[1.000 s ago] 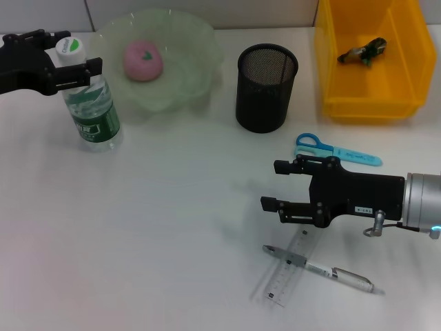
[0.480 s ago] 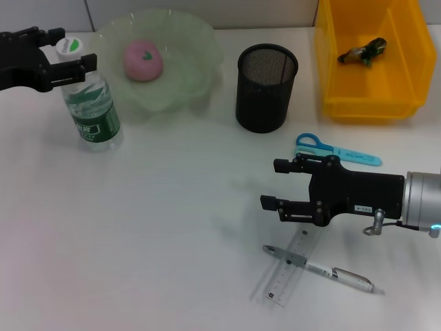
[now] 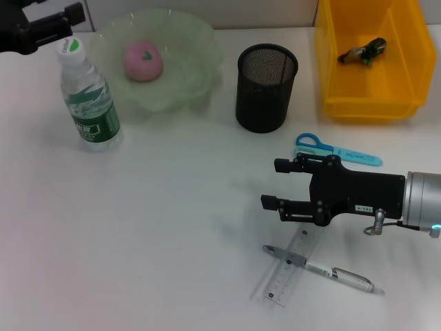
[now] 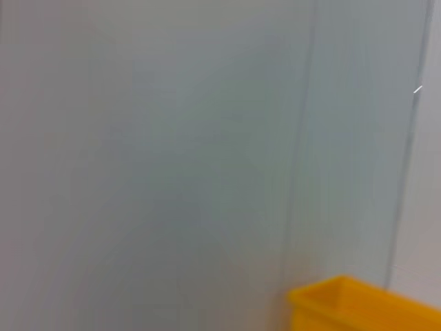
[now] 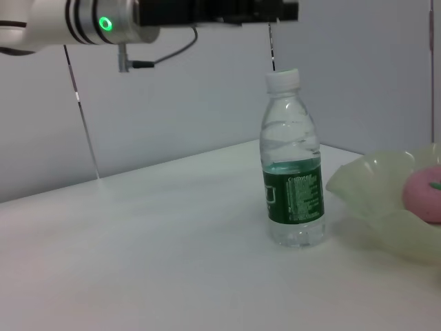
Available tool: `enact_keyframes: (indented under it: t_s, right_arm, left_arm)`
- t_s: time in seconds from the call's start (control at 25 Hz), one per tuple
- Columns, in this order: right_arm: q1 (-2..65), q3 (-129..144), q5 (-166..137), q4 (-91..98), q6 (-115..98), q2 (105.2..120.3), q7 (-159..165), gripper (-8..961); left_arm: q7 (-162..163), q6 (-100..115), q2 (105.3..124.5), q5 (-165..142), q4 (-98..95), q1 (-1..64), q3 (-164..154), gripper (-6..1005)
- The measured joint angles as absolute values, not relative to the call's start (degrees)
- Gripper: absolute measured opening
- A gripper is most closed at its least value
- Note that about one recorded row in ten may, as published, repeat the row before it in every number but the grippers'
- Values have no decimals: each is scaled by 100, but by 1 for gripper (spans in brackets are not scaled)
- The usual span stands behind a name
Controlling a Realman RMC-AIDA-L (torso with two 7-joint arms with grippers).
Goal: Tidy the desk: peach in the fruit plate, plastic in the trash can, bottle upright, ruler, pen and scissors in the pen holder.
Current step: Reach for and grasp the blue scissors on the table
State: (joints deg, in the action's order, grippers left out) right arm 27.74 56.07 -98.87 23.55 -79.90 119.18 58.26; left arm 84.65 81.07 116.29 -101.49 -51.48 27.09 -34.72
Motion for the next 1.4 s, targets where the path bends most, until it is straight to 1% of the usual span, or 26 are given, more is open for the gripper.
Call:
enact_keyframes:
  t_s: [0.08, 0.36, 0.6, 0.76, 0.84, 0.92, 1.28, 1.4]
  right_arm:
    - [2770, 5607, -9887, 2354, -7990, 11918, 5826, 740]
    - [2773, 5625, -9888, 2335, -7984, 11918, 5815, 740]
    - [2776, 5625, -9890, 2353, -8016, 11918, 5780, 740]
    - [2790, 5639, -9890, 2361, -8020, 11918, 5779, 740]
    - [2800, 5641, -9888, 2364, -8023, 11912, 5778, 740]
    - [2802, 5643, -9887, 2364, -8024, 11910, 5777, 740]
    - [2804, 5642, -9887, 2365, -8025, 11909, 5787, 740]
    - [2804, 5617, -9887, 2364, -8025, 11909, 5810, 741]
  left_arm:
    - [8467, 8326, 11621, -9932, -5134, 2662, -3471, 798]
    - [8062, 10062, 11597, -9416, -4547, 2447, -3497, 798]
    - [7449, 10522, 11610, -9503, -4027, 2230, -3584, 798]
    - [7004, 10589, 11677, -9525, -3828, 2050, -3847, 798]
    - [6648, 10522, 11755, -9589, -3644, 1946, -3925, 798]
    - [6441, 10459, 11787, -9717, -3503, 1920, -3931, 798]
    - [5567, 10142, 11811, -10194, -2774, 1944, -3954, 798]
    - [5111, 9893, 11845, -10261, -2399, 1943, -3962, 798]
